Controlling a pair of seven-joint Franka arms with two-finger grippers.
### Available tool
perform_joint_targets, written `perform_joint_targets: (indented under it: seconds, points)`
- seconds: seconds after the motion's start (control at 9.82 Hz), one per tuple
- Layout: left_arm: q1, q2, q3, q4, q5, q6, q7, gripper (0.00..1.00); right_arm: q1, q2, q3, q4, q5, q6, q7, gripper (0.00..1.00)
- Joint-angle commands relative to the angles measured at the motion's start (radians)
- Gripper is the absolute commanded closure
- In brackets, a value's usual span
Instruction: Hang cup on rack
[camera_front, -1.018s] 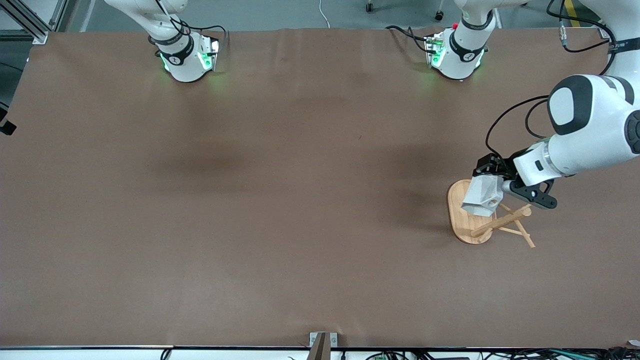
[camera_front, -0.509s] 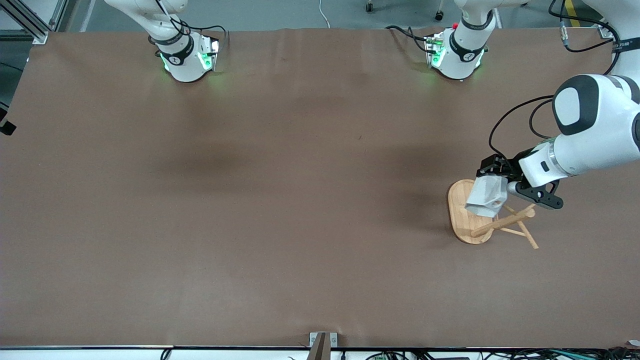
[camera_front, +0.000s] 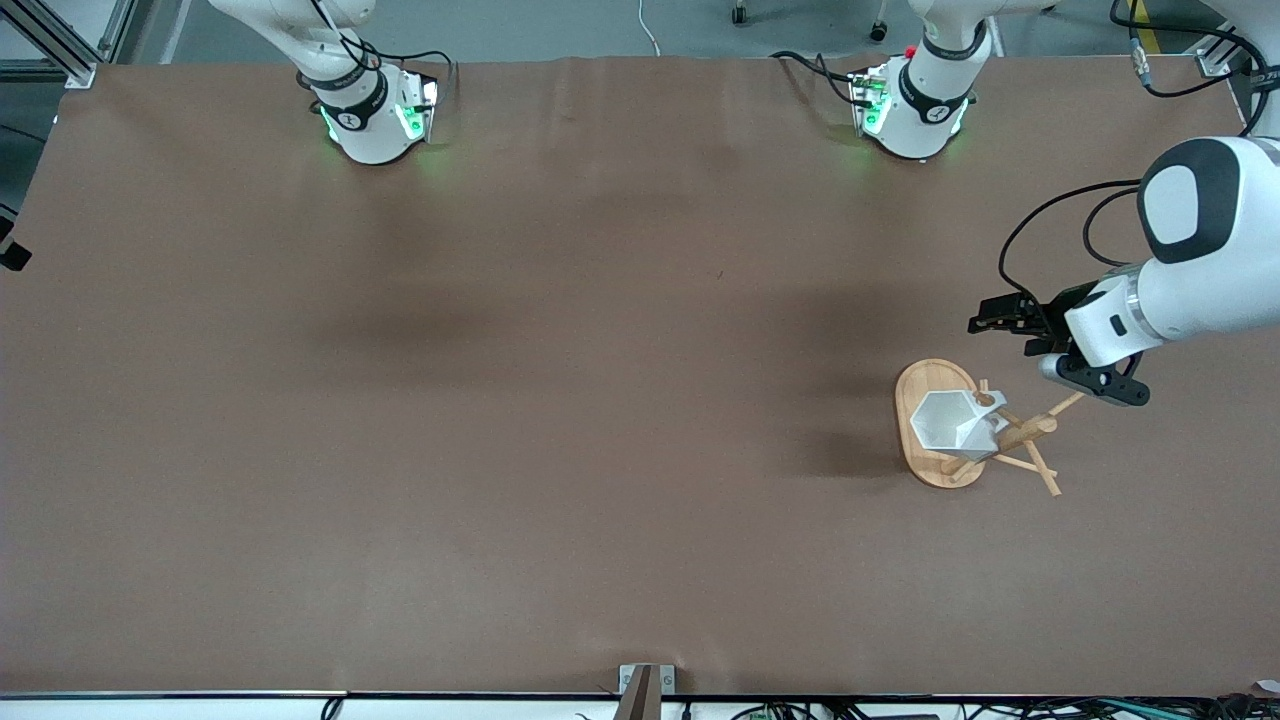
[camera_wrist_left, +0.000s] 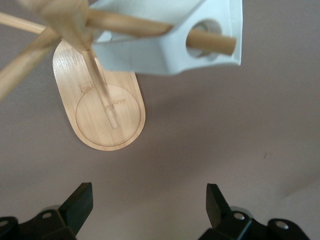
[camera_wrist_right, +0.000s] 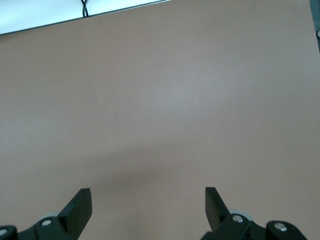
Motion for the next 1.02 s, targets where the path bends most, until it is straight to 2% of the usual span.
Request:
perform_joint_targets:
  seconds: [0.0, 0.2, 0.41, 0.61, 0.71, 0.81, 0.92]
  points:
    - [-0.001, -0.026, 0.037, -0.014, -0.007, -0.037, -0.001, 0.0, -0.016, 0.004, 0.008, 0.008, -0.009, 0.0, 0.01, 0.0]
    - [-0.004, -0.078, 0.108, -0.015, -0.057, -0.036, -0.004, 0.0, -0.016, 0.004, 0.008, 0.008, -0.009, 0.002, 0.01, 0.0]
    - [-0.012, -0.106, 0.099, 0.021, -0.038, -0.03, -0.158, 0.0, -0.016, 0.004, 0.008, 0.008, -0.007, 0.003, 0.01, 0.0]
    - [-0.047, -0.132, 0.093, 0.047, -0.036, -0.043, -0.185, 0.0, -0.016, 0.005, 0.008, 0.008, -0.007, 0.003, 0.01, 0.0]
    - [-0.049, -0.182, 0.059, 0.037, -0.028, -0.045, -0.234, 0.0, -0.018, 0.005, 0.008, 0.008, -0.007, 0.003, 0.01, 0.0]
    - [-0.049, -0.203, 0.024, 0.052, 0.031, -0.043, -0.293, 0.0, -0.02, 0.005, 0.007, 0.008, -0.007, 0.003, 0.01, 0.0]
    - [-0.049, -0.233, -0.04, 0.072, 0.184, -0.048, -0.426, 0.0, -0.02, 0.005, 0.008, 0.008, -0.007, 0.003, 0.01, 0.0]
